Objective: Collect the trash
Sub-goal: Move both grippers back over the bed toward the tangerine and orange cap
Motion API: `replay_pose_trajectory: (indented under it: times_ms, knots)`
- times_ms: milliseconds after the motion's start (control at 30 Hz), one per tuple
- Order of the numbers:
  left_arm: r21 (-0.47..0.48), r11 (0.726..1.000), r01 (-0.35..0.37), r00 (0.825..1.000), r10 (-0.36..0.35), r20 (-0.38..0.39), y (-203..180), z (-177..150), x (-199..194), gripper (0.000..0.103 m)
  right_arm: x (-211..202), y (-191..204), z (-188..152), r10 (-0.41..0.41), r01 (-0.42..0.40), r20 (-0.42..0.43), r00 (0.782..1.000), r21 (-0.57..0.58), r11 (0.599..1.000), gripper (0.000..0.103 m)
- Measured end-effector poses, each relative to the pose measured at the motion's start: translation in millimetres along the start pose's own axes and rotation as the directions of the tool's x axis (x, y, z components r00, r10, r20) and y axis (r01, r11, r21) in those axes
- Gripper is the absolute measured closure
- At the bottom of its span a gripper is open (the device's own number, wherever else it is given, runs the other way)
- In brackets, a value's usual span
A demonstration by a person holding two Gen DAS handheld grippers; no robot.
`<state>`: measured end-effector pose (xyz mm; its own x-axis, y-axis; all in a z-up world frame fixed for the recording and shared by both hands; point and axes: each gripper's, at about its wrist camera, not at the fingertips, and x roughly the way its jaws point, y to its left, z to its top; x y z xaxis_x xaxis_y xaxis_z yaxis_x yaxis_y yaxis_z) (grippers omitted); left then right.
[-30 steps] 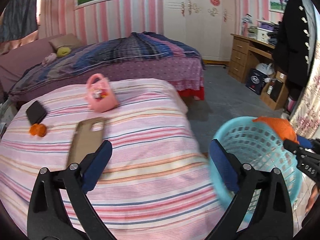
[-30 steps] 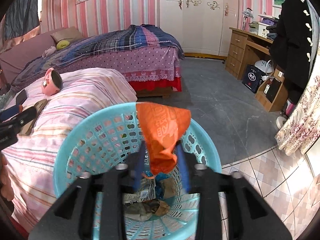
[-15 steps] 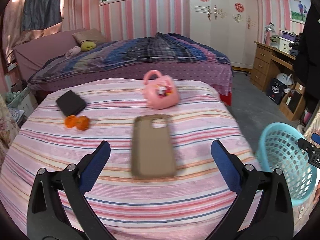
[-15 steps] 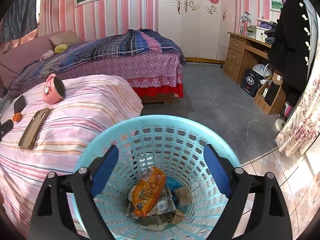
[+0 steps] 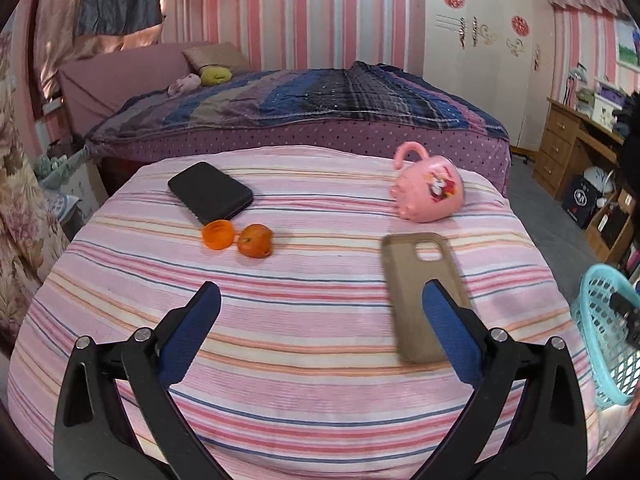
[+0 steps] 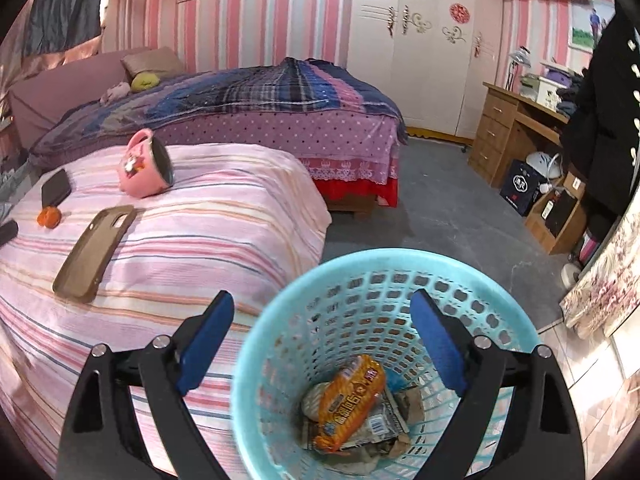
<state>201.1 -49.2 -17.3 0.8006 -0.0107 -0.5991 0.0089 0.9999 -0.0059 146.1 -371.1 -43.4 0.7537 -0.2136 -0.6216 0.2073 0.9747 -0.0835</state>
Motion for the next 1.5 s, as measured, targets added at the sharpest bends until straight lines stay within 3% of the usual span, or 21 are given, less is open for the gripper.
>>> replay_pose_trajectory:
  times_ms: [100,567,933,1500]
  knots:
    - [-0.011,1.000,-0.023,1.000,0.023,-0.003,16,1,1,0.006,1,13,0,0.010,-0.010,-0.001,1.000,0.005,1.000,0.011]
    - [-0.012,0.997,-0.070,0.996,0.069,-0.052,80,1,21,0.005,3,75,5,0.071,-0.071,0.007,0.997,0.020,0.997,0.009]
    - [-0.027,0.989,-0.147,0.987,0.145,-0.073,126,16,47,0.005,15,153,43,0.165,-0.166,0.032,0.986,0.007,0.986,0.009]
    - [-0.087,0.970,-0.227,0.967,0.214,-0.138,177,15,77,0.005,47,295,79,0.288,-0.284,-0.013,0.958,-0.215,0.934,0.009]
